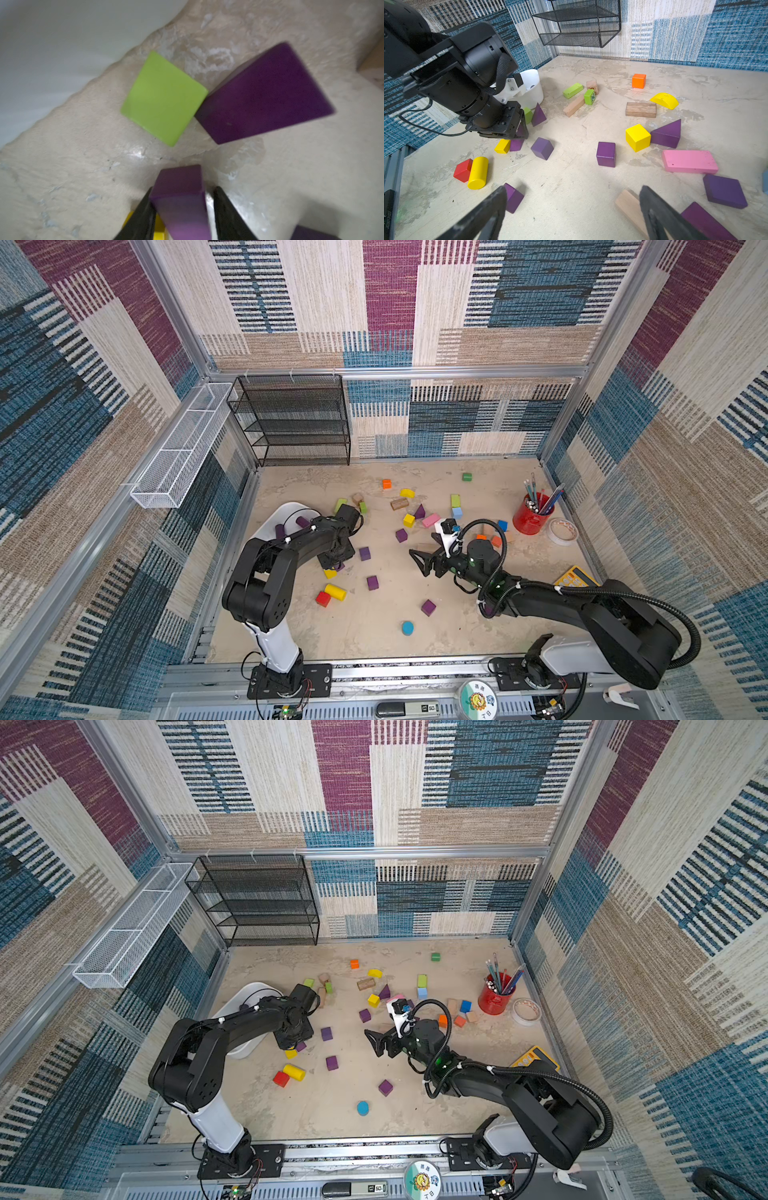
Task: Pick purple bricks into the storage bin
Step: Pick up the building block from the center of the board.
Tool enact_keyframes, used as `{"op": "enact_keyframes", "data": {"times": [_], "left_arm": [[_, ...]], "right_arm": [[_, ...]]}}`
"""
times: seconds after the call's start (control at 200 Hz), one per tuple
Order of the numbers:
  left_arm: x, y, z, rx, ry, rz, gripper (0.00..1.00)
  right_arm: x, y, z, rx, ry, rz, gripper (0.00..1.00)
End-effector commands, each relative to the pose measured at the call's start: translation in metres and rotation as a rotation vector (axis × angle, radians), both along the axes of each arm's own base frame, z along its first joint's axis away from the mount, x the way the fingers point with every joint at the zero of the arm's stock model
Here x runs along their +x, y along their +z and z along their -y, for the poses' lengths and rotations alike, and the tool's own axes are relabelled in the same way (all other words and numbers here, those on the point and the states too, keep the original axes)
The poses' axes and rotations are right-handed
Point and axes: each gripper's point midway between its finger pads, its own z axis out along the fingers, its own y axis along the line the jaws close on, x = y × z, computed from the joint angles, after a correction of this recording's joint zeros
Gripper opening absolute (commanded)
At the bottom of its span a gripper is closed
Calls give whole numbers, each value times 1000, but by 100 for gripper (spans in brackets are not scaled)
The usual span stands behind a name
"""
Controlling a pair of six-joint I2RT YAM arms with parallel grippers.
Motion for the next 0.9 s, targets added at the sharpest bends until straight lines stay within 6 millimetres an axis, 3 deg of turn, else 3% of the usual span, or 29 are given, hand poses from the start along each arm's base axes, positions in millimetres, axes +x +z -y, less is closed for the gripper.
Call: {"op": "enact_keyframes", "data": {"times": [0.0, 0.411, 0.896], "left_arm": [[0, -6, 2, -3, -18, -14, 44], [2, -6, 5, -10, -52, -12, 31], [1, 33, 9, -36, -141, 41, 30]], "right_arm": [[2, 12, -2, 24, -2, 32, 99], [3, 12, 0, 22, -9, 32, 99], [4, 14, 2, 23, -24, 36, 99]]}}
